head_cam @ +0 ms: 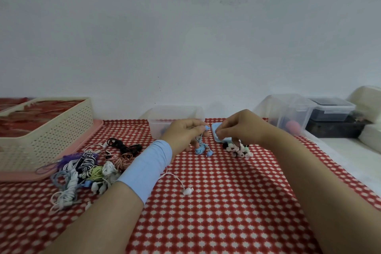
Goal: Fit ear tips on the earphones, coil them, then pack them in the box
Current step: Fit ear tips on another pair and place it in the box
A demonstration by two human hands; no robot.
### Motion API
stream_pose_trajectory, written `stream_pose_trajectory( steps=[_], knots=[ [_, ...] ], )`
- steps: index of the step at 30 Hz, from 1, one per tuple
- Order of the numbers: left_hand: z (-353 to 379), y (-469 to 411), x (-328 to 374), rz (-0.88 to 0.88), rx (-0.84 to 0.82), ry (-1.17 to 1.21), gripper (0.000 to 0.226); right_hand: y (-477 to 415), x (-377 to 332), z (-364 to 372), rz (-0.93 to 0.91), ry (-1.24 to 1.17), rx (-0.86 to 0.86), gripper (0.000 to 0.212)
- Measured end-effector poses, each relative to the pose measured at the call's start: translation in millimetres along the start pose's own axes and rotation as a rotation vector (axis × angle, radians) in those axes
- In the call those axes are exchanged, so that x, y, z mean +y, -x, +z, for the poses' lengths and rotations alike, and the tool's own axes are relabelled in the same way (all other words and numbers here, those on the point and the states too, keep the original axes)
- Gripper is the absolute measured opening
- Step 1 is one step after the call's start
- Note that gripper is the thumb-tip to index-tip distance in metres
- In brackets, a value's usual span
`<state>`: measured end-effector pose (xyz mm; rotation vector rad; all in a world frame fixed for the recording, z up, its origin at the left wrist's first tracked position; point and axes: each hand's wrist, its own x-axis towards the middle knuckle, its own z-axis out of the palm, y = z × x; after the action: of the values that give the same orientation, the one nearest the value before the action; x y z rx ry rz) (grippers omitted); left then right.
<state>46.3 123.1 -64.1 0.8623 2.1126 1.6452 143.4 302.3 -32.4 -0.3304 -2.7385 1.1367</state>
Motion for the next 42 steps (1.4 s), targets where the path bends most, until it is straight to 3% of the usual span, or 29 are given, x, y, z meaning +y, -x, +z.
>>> stream_pose_trajectory(
  steps=[3,7,18,27,33,42],
  knots=[
    [-2.4,-0.3,-1.9,-0.005,-0.006,0.038,0.019,3.7,-4.3,1.0,0.000,-0.346,-0.017,0.008],
    [-3.3,-2.5,-5.2,-0.028,-0.026,0.072,0.026,4.3,-8.3,6.1,0.003,-0.540,-0.058,0.014],
    [-1.7,-0.1,-5.9,-0.053,-0.090,0.295,0.017,2.2,-9.6,12.7,0.055,-0.609,-0.067,0.013],
    [2.8,4.2,2.0,-0.129,-0.120,0.608,0.016,1.0,-9.6,17.3,-0.048,-0.678,-0.047,0.025],
    [1.3,7.0,1.8,-0.124,-0.150,0.606,0.018,0.0,-7.2,21.4,-0.069,-0.699,-0.083,0.037],
    [3.6,7.4,3.2,-0.076,-0.076,0.550,0.019,-0.8,-10.7,21.7,0.013,-0.730,-0.097,0.021]
  ],
)
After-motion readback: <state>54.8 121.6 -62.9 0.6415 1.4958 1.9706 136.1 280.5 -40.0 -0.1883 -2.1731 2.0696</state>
